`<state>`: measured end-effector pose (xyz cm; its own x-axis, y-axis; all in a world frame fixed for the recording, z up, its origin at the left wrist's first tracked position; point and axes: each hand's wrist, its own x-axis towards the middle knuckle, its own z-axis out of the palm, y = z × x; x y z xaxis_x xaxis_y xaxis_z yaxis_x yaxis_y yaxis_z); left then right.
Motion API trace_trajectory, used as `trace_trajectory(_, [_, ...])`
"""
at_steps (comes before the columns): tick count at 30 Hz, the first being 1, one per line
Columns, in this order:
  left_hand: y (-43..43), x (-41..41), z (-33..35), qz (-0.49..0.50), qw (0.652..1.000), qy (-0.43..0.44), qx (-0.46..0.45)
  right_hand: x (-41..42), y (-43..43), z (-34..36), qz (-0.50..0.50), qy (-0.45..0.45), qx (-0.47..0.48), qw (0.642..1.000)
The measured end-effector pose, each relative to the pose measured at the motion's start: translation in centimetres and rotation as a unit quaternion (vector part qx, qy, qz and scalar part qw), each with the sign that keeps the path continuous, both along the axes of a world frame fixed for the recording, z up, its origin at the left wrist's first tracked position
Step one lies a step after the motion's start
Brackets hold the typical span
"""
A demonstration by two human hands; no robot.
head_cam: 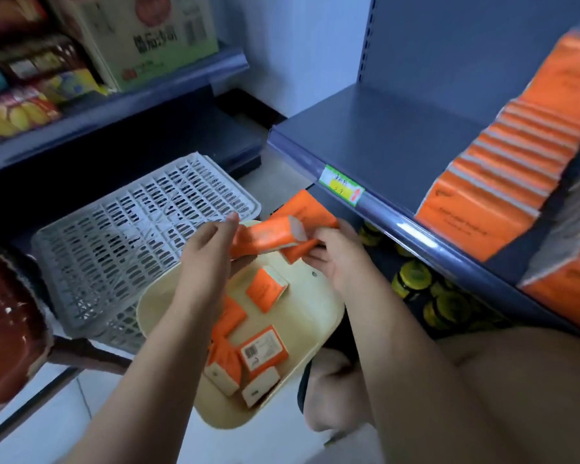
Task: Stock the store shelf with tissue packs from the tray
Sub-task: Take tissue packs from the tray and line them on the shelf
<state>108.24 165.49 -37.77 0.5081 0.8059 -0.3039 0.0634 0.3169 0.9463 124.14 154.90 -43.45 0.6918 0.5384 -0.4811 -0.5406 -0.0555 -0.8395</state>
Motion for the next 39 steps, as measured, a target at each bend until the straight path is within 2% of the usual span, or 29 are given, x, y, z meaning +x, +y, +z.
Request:
trace_trajectory(3, [-1.4, 1.0, 1.1, 0.0, 1.0, -0.029, 0.003, 0.1, -1.5, 2.8, -0.054, -0.031, 0.075, 0.995])
trace_trajectory(8, [-3.9, 3.0, 3.4, 0.002, 0.997, -0.07, -0.016, 0.3, -4.5, 6.6, -0.123, -0.059, 0.14, 0.981])
trace_trajectory(11, [-5.2, 3.9, 4.4, -0.041, 0.993, -0.102, -0.033, 0.4, -6.9, 8.5, -0.142, -0.062, 0.174, 0.972])
trace_trajectory(15, [-7.7, 5.1, 6.0, -0.119, 0.987, -0.109, 0.014, 1.2, -10.3, 11.3, -0.142, -0.086, 0.215, 0.962])
trace_trajectory(20, [-12.6, 7.5, 7.9, -0.199, 0.974, -0.102, 0.029, 2.6, -16.8, 15.2, -0.173, -0.128, 0.217, 0.952])
trace_trajectory(28, [-22.6, 13.3, 11.7, -0.349, 0.923, -0.16, 0.006, 4.0, -30.4, 19.1, -0.273, -0.224, 0.204, 0.913])
trace_trajectory(32, [-28.4, 15.9, 13.2, -0.404, 0.894, -0.183, -0.062, 4.9, -37.1, 19.8, -0.329, -0.24, 0.252, 0.878])
trace_trajectory(35, [-32.5, 17.8, 14.4, -0.444, 0.871, -0.206, -0.043, 5.4, -41.8, 19.7, -0.371, -0.25, 0.286, 0.847])
trace_trajectory(39, [-37.2, 20.8, 15.6, -0.481, 0.844, -0.235, -0.029, 5.8, -46.9, 20.2, -0.438, -0.277, 0.267, 0.813])
